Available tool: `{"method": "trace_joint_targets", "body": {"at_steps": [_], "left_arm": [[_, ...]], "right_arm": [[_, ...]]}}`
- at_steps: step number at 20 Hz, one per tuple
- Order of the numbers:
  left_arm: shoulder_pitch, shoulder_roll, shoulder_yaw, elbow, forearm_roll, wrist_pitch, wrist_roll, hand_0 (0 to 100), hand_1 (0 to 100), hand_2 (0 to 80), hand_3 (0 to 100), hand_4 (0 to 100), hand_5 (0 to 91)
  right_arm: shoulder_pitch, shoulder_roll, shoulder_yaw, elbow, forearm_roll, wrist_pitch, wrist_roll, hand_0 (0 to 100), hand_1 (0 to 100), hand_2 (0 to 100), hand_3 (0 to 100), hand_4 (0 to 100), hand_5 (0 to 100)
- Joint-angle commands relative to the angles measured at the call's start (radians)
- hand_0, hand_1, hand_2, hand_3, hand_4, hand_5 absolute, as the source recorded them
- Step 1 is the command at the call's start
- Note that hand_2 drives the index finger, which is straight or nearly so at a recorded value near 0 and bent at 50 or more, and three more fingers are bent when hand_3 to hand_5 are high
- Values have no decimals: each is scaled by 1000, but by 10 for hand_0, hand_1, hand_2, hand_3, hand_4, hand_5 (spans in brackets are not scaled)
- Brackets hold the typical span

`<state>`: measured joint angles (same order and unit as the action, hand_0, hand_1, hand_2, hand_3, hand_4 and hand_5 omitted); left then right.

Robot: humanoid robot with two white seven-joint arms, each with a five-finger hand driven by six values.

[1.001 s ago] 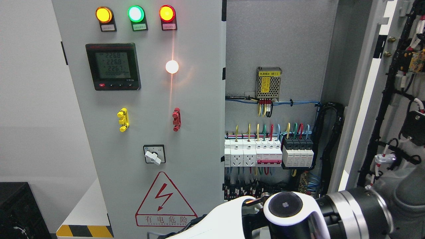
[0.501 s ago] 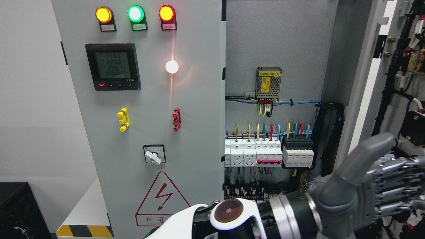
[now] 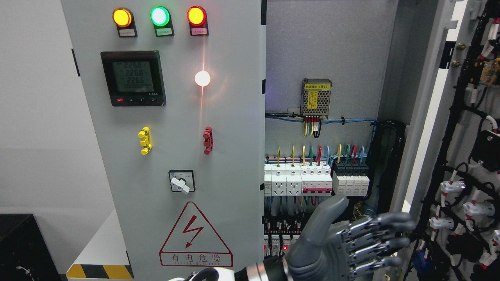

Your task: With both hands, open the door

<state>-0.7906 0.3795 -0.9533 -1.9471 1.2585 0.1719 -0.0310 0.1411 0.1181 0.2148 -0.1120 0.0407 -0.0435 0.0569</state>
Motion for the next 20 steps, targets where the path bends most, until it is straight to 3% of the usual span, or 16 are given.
{"method": "trace_joint_targets", "body": {"at_steps": [1, 6, 8, 12, 20], "left_arm": [[247, 228, 59, -52, -76, -15, -20, 0, 0, 0, 0, 0, 0], [442, 251, 82, 48, -85, -20, -13, 0, 0, 0, 0, 0, 0], [539, 249, 109, 112, -126, -20, -13, 0, 0, 0, 0, 0, 0], [678, 190, 175, 279, -168, -25, -13, 0, 0, 0, 0, 0, 0], [792, 61, 183, 810, -261, -61, -24, 0, 0, 0, 0, 0, 0]], "right_arm": [[0, 0, 0, 0, 1, -1, 0, 191, 0, 0, 0, 0, 0], [0, 0, 0, 0, 1, -1, 0, 191, 0, 0, 0, 0, 0], [0, 0, 0, 0, 1, 1, 0, 191, 0, 0, 0, 0, 0], [0, 0, 0, 0, 1, -1, 0, 191, 0, 0, 0, 0, 0], [0, 0, 0, 0, 1, 1, 0, 191, 0, 0, 0, 0, 0]]}}
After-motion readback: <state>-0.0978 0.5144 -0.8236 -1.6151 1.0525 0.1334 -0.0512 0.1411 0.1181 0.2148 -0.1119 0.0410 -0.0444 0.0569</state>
